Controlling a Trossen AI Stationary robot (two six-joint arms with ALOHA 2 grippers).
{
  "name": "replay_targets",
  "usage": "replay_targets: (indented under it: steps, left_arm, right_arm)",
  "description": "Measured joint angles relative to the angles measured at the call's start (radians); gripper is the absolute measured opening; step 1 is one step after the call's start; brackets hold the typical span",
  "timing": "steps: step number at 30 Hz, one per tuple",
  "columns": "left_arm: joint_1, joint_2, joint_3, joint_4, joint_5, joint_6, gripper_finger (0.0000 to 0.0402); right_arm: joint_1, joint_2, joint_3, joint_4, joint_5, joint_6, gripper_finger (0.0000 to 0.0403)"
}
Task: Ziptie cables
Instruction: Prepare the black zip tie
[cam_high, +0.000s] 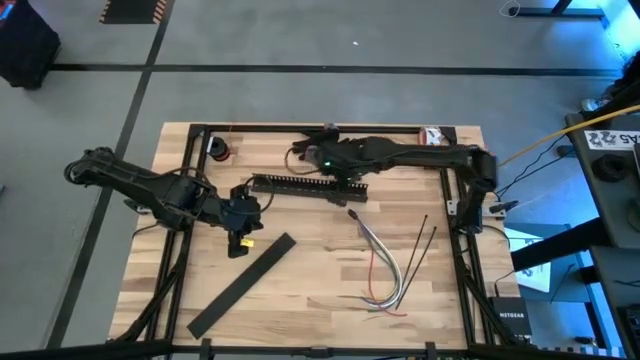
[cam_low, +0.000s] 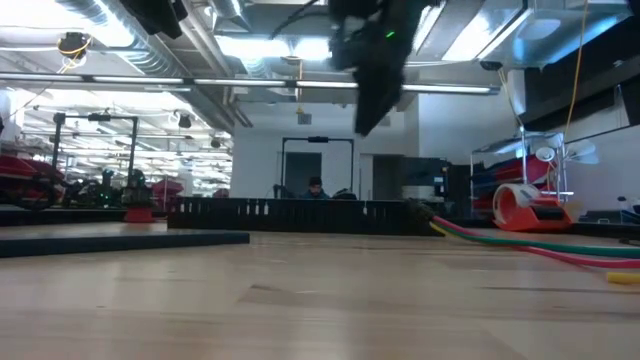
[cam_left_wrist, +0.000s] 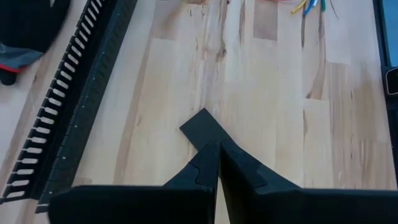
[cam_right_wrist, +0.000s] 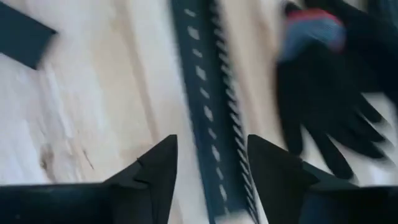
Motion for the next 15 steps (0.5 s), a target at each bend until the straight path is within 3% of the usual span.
replay_targets:
  steps: [8,15]
  left_arm:
    - [0.007,0.0,0.0,0.0,-0.002,0.0,0.0008]
    - [0.04,0.0,0.0,0.002,-0.006,-0.043,0.0008]
  right_arm:
    - [0.079,-0.38,-0.331,-0.036,0.112,0.421,0.019]
    - [0.262,-0.629,-0.631,-0.04,0.062,0.864,0.019]
